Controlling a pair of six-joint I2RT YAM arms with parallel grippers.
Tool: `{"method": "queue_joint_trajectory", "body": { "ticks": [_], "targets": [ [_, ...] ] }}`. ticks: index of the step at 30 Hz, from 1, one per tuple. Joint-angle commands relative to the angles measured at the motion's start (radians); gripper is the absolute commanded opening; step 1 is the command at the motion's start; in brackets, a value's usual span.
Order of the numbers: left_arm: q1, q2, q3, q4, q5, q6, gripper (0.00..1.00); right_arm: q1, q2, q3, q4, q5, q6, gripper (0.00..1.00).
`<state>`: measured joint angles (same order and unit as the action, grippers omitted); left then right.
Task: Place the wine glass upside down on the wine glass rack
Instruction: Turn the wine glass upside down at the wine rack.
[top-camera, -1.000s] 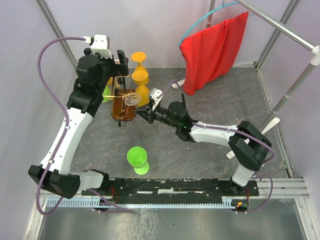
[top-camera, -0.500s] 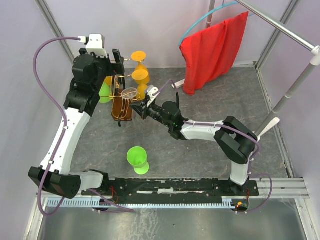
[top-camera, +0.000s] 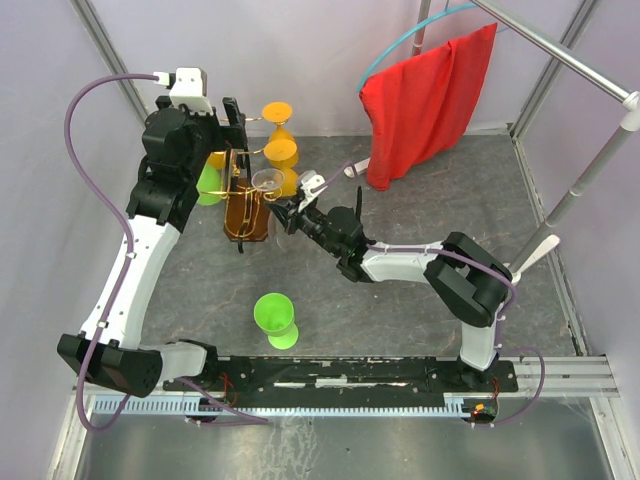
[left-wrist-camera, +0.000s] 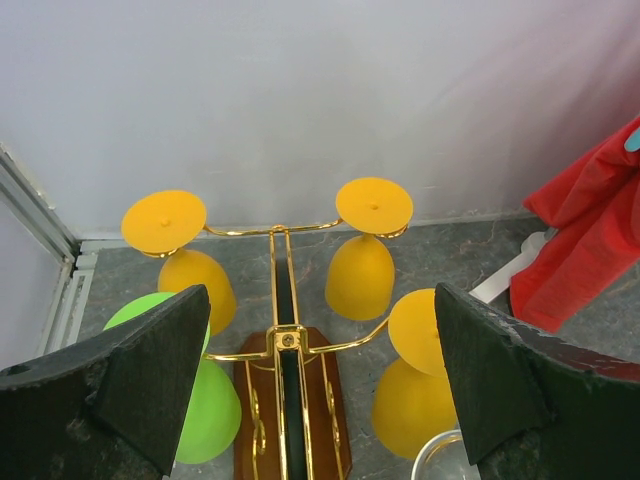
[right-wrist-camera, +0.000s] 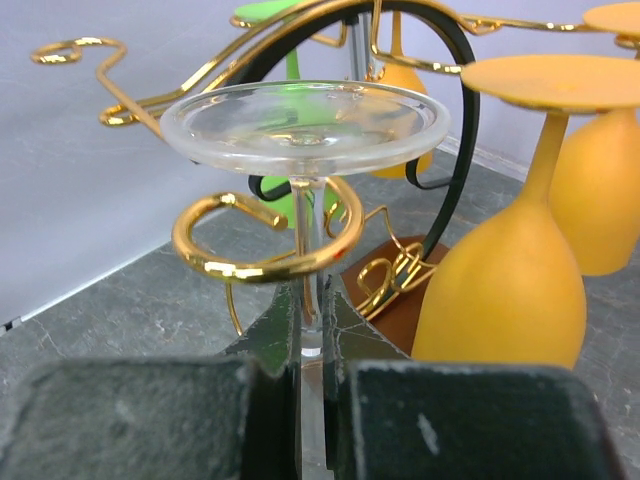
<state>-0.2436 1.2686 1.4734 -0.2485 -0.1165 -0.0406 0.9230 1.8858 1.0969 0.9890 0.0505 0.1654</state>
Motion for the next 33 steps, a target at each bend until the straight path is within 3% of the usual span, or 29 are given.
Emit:
{"method": "queue_joint_trajectory", "body": {
  "ticks": [1, 23, 33],
  "targets": [
    [0.007, -0.015, 0.009, 0.041, 0.024, -0.008, 0.99, -0.004, -0.053, -0.038, 0.077, 0.057, -0.037, 0.01],
    [0.012, -0.039, -0.025, 0.041, 0.016, -0.016, 0.99, 0.019, -0.108, -0.125, 0.074, 0.003, -0.089, 0.01],
    [0.013, -0.051, -0.045, 0.044, 0.007, -0.019, 0.99, 0.033, -0.135, -0.193, 0.123, 0.064, -0.102, 0.01]
  ]
}}
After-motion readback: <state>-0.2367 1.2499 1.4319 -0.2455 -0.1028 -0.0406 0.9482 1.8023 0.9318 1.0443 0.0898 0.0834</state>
